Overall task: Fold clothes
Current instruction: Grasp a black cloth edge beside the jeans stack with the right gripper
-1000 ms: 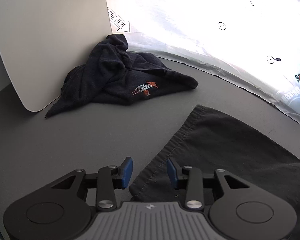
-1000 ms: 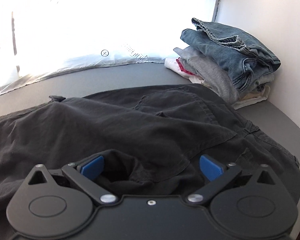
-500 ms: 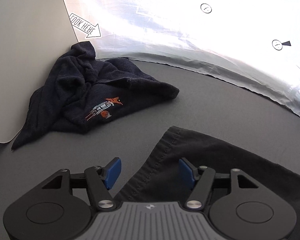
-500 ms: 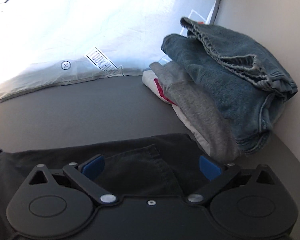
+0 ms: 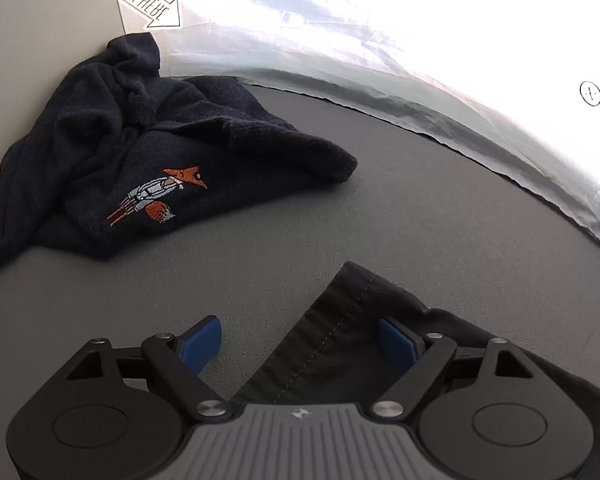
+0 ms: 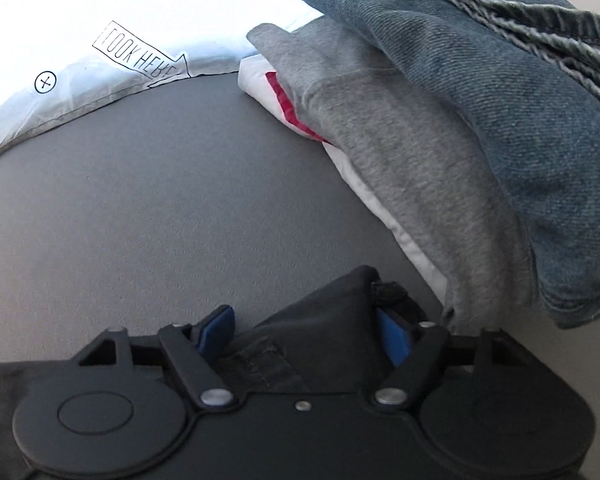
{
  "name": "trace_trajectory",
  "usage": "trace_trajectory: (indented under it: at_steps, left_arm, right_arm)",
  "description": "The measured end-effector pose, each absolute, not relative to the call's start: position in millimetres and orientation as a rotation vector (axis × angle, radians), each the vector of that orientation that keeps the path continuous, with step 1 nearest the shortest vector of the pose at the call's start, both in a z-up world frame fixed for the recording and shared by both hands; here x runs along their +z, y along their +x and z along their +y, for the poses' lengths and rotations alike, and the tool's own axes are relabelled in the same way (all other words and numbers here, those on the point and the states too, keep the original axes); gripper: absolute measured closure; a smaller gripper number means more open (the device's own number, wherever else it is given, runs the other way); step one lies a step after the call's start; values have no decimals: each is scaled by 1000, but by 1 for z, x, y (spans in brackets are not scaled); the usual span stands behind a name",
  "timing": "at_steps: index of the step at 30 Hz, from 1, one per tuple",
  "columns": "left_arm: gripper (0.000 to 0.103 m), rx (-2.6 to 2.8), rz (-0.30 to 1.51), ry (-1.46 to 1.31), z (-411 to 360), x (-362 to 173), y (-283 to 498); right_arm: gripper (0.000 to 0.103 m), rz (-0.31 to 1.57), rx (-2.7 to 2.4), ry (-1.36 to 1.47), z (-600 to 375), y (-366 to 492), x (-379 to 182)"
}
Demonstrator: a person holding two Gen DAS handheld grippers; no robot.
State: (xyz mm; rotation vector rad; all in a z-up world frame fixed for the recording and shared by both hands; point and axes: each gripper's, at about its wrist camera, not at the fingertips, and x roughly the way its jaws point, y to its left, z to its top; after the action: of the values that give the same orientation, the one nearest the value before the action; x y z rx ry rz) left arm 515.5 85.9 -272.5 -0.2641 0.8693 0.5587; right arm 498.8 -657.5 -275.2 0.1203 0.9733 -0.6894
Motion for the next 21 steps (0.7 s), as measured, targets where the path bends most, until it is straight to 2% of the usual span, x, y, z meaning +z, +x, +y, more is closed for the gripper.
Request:
trace_trajectory:
  at_steps: [1,2,3,4,5,8,10,16,21]
  left_arm:
    - [26,549,857,-260,85,-272,514]
    - [41,540,846,-257,84,-272,513]
    - [52,512,837,-251,81,-270,513]
    - [76,482,829,-244,78,-269,513]
    - [83,490,829,-239,75,-267,514]
    - [92,529,801,-206,70,-260,514]
    - [94,564,771,-211,73,-249,514]
    - [96,621,658,-162,91,-211,526]
    - [95,688,628,-206,114,-203,543]
  right_arm:
    - [78,973,-723,89,-656,498,-275]
    - [80,970,-727,83,-656,497,-274]
    - [84,964,-721,88,-655,495,-273]
    - [86,952,-720,79,-652,493,-271]
    - [89,940,-719,66,-648,492,-268]
    - [91,887,-725,32,-635,487,-258]
    - [92,819,-738,21,-627,485,-242]
    - [92,630,-644,-71,-588,509,-188]
    - [92,514,-567,-169,-555,560,-171]
